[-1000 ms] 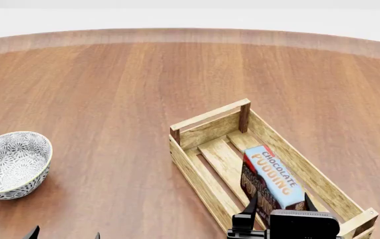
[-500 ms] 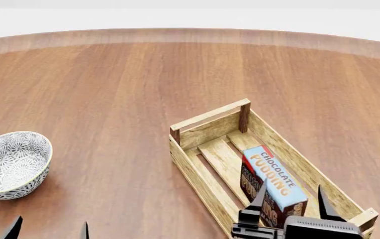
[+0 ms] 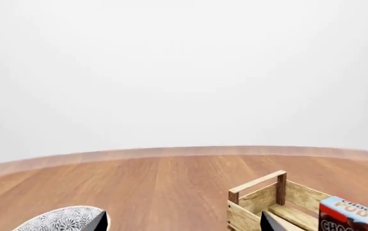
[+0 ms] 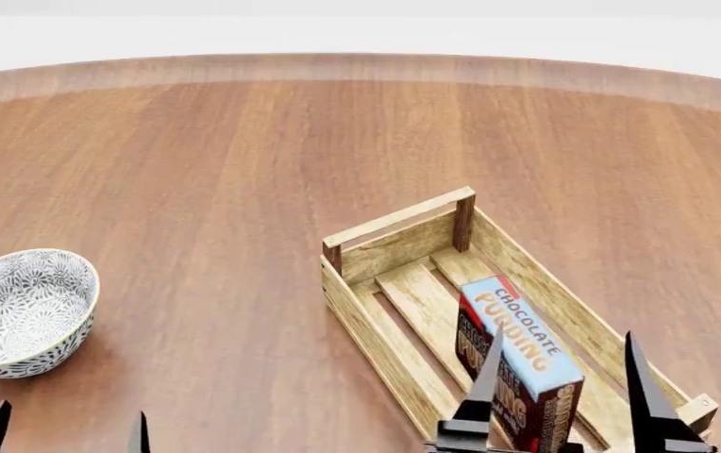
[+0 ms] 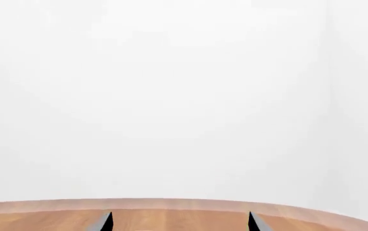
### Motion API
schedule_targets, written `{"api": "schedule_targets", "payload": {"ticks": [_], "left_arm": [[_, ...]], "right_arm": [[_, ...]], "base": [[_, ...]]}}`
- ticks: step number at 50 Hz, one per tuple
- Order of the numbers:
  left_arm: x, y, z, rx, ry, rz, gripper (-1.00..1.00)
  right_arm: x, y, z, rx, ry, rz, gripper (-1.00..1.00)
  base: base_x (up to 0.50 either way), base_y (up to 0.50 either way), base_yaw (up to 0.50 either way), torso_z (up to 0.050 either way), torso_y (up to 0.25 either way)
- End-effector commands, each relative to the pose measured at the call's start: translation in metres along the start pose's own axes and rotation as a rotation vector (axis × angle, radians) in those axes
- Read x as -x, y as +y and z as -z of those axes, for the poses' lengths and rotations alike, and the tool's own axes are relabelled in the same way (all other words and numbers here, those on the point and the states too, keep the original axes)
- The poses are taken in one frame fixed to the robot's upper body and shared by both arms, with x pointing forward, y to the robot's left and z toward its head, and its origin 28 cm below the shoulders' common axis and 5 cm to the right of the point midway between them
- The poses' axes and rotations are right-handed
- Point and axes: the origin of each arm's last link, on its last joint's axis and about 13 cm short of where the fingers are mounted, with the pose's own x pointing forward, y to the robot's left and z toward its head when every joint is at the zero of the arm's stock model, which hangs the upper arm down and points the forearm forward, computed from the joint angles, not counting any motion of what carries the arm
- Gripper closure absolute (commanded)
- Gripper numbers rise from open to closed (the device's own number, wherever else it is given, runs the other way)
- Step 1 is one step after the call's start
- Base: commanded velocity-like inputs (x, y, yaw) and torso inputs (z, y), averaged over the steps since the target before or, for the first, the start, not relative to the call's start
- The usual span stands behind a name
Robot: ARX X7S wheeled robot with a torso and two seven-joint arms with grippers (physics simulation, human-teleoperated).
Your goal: Pick up the chocolate pudding and put it in the tray.
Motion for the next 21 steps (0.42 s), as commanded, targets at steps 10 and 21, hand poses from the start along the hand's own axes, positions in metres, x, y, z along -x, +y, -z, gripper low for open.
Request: {"api": "schedule_targets", "payload": {"ticks": [10, 21], "left_arm": [[0.006, -0.001, -0.011, 0.005, -0.035, 0.006, -1.00], [0.008, -0.001, -0.017, 0.009, -0.047, 0.014, -1.00]], "right_arm": [[0.014, 0.003, -0.027, -0.028, -0.098, -0.038, -1.00], [0.021, 0.007, -0.039, 0.009, -0.140, -0.057, -1.00]], "base": [[0.00, 0.00, 0.00, 0.000, 0.000], [0.00, 0.00, 0.00, 0.000, 0.000]]}}
